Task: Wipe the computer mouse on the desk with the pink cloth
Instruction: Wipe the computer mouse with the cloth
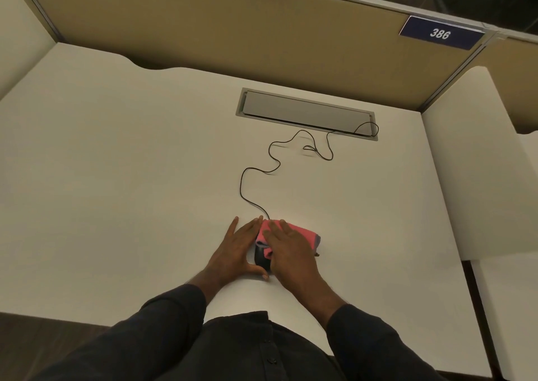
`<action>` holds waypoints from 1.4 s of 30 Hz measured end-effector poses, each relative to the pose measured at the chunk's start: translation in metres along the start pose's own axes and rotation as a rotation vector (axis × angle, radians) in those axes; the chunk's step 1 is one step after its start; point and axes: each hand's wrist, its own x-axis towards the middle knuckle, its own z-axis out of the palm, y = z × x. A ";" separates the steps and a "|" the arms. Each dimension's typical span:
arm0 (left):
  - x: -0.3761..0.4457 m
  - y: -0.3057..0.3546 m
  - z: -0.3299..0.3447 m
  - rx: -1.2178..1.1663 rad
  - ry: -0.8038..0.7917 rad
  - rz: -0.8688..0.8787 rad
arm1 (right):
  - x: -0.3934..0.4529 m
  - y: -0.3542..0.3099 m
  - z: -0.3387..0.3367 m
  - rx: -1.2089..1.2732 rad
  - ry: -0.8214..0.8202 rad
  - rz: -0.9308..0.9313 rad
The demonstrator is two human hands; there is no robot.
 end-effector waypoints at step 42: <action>-0.009 -0.012 -0.021 -0.143 -0.101 0.075 | -0.059 -0.022 -0.025 0.330 0.079 0.025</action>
